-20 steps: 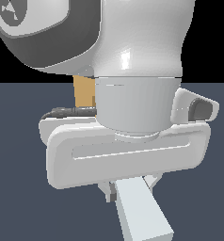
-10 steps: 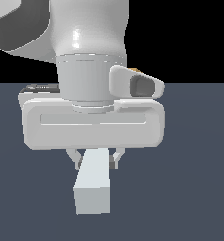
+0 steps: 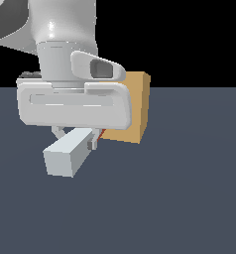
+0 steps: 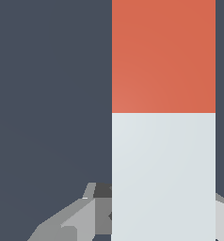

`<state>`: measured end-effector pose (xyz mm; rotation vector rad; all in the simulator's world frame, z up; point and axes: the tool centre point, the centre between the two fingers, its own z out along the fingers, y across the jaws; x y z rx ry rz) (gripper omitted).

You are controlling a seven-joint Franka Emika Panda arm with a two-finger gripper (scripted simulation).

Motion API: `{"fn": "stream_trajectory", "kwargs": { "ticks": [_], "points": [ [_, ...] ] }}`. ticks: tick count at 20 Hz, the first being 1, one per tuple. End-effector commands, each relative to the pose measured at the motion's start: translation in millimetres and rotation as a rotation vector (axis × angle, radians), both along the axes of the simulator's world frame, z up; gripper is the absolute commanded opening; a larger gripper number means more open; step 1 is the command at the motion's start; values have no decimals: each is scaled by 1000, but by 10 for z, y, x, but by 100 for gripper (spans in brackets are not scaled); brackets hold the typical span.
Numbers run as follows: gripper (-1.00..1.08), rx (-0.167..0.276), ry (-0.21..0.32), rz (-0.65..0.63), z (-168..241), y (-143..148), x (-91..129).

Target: Insert the peg into the horizontal hole in a box.

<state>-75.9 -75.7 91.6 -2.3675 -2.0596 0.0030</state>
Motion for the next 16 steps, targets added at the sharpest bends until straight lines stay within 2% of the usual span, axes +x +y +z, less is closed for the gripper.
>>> {"fn": "stream_trajectory", "kwargs": {
  "ticks": [1,8,16],
  "points": [
    [-100,0,-4,-44,76,130,-93],
    [-100,-1,-4,-132,204,422,-274],
    [-100,-2,-4,-182,280,600,-357]
  ]
}}
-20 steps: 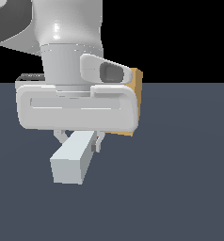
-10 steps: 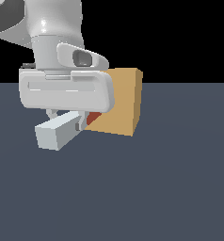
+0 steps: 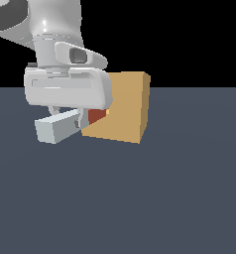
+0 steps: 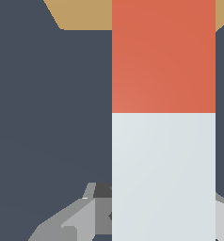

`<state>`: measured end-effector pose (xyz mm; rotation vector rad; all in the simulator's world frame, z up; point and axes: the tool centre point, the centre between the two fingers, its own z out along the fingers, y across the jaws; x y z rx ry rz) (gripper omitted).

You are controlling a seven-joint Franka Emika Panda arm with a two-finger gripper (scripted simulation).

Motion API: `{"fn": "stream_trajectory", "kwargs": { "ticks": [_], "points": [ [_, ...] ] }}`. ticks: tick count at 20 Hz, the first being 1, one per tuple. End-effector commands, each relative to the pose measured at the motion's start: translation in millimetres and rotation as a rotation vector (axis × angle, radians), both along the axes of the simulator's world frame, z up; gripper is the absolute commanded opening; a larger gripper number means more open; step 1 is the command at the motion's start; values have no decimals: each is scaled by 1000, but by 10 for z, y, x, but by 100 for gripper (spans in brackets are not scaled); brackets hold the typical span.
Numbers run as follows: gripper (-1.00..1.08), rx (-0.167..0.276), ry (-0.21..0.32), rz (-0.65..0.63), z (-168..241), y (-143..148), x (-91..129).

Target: Insert the peg into the horizontal hole in a box.

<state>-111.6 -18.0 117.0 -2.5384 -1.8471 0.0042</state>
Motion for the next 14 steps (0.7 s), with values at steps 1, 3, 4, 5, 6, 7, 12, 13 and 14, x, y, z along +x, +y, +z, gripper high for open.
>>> {"fn": "stream_trajectory", "kwargs": {
  "ticks": [1,3,4,5,6,7,12,13,14],
  "points": [
    [-100,0,-4,-11,30,34,-4],
    [-100,0,-3,-15,36,48,-6],
    [-100,0,-3,-15,37,51,-5],
    [-100,0,-3,-15,38,52,-5],
    [-100,0,-3,-15,38,52,-5],
    [-100,0,-3,-15,38,52,-5],
    [-100,1,-7,-15,49,58,12],
    [-100,1,-7,-15,49,58,12],
    [-100,1,-7,-15,49,58,12]
  ]
}}
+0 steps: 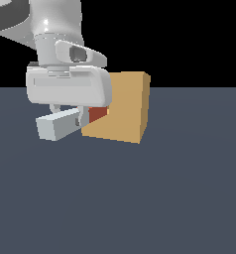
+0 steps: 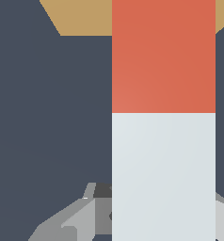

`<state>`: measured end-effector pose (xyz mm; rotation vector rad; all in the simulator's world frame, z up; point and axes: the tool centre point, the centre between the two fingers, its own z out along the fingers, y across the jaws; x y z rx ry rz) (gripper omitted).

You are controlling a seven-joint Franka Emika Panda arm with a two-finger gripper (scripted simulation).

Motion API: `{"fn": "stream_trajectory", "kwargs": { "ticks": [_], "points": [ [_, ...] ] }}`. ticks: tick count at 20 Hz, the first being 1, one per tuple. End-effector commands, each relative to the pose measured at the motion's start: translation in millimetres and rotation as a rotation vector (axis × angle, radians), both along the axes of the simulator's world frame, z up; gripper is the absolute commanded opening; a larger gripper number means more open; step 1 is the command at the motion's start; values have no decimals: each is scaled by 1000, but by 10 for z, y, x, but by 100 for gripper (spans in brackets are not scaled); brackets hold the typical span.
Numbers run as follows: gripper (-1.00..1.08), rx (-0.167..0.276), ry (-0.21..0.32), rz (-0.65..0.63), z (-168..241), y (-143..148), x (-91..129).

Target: Insert the peg into the horizontal hole in a box.

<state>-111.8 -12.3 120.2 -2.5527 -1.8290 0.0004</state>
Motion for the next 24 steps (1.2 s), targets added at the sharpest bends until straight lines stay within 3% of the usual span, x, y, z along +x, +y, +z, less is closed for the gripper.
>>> {"fn": "stream_trajectory", "kwargs": {
  "ticks": [1,9,24],
  "points": [
    [-100,0,0,0,0,0,0],
    [-100,0,-1,0,2,203,62],
    [-100,1,-4,0,18,1159,391]
  ]
}}
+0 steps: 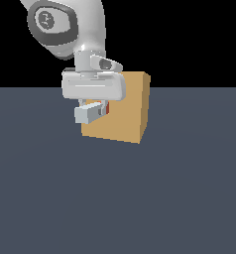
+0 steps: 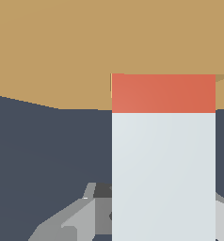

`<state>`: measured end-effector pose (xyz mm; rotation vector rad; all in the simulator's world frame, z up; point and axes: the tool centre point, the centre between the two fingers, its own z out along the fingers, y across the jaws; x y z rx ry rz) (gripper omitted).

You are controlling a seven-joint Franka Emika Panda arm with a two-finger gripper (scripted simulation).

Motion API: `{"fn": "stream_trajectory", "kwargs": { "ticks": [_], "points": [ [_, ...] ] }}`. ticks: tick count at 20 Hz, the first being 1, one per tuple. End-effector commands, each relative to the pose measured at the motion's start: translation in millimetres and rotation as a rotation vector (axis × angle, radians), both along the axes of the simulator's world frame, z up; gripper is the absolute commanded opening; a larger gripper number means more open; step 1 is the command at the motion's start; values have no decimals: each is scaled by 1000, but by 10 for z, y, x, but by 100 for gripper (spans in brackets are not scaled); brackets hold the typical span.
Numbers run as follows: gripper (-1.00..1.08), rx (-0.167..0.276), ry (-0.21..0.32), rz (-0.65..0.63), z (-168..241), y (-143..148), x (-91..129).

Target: Insert the peg into the horizontal hole in a box.

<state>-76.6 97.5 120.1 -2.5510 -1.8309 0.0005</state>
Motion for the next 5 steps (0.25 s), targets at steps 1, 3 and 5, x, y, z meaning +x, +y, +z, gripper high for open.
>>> {"fn": "stream_trajectory", "kwargs": {
  "ticks": [1,3,5],
  "points": [
    [-100,0,-4,-2,19,86,50],
    [-100,0,-4,-2,19,117,66],
    [-100,0,-4,-2,19,127,72]
  ]
}}
